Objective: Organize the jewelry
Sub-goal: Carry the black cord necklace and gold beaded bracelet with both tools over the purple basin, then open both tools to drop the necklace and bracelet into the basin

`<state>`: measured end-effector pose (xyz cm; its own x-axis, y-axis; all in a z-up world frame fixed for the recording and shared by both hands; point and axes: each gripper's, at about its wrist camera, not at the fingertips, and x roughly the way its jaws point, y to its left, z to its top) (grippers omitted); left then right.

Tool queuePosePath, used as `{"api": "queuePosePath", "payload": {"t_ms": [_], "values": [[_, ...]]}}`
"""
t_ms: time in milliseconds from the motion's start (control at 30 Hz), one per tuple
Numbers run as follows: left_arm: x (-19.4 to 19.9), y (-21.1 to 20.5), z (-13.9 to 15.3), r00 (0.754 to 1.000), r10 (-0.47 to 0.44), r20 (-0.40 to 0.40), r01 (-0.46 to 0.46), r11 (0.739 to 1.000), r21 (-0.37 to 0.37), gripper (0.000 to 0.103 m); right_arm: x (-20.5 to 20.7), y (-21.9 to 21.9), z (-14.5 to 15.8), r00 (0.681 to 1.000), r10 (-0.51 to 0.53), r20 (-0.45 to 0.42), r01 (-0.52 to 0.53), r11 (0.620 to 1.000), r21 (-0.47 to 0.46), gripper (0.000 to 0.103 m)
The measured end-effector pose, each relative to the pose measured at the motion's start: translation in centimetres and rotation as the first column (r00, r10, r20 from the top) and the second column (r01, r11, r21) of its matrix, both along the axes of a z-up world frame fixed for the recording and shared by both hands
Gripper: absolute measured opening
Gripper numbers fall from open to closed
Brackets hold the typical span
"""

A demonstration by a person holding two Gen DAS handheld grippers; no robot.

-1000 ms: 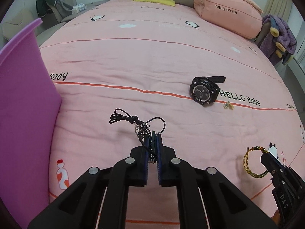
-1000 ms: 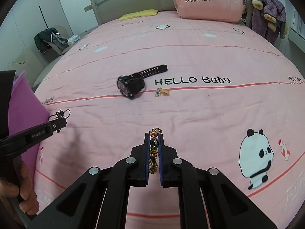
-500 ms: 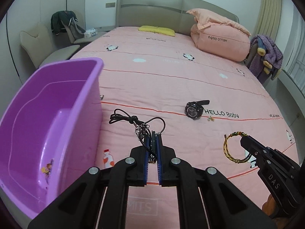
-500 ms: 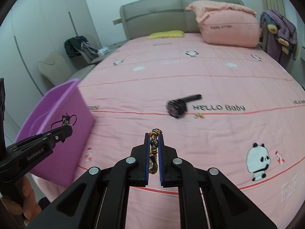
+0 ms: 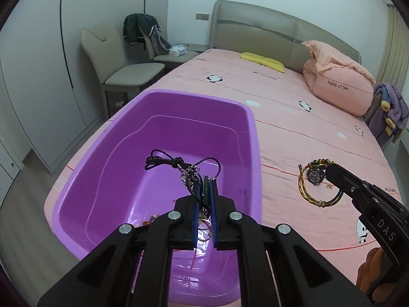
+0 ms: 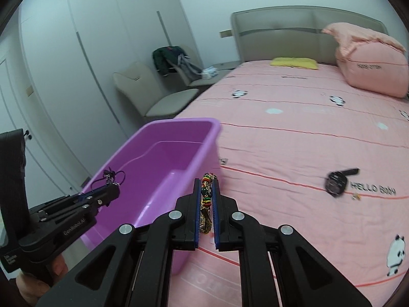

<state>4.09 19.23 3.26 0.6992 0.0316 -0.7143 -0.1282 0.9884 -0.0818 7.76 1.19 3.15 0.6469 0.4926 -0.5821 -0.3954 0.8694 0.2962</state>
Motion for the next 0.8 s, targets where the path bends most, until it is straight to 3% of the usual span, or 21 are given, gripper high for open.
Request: {"api": "queuePosePath", "payload": {"t_ms": [333, 700, 733, 800], "values": [[1.2, 5.9, -2.5, 0.993, 0.099, -0.066, -0.100, 0.995, -0.026, 0.008, 2.8, 9.0, -1.3, 0.988, 0.135, -0.080, -0.140, 0.989, -0.057, 0.008], [2.1, 8.2, -5.2, 0.977, 0.150, -0.148, -0.160, 0.986, -0.053, 0.010, 4.6, 12.9, -3.1, 0.974, 0.162, -0.155, -0.183, 0.974, -0.131, 0.008], [2.0, 8.4, -5.4, 0.976, 0.156, -0.151, -0.167, 0.984, -0.059, 0.011, 4.7, 13.0, -3.2, 0.974, 0.162, -0.159, -0.185, 0.973, -0.138, 0.008], [1.8, 8.7, -5.4, 0.973, 0.170, -0.156, -0.182, 0.981, -0.067, 0.022, 4.7, 12.9, -3.3, 0.974, 0.160, -0.162, -0.186, 0.970, -0.156, 0.013]]}}
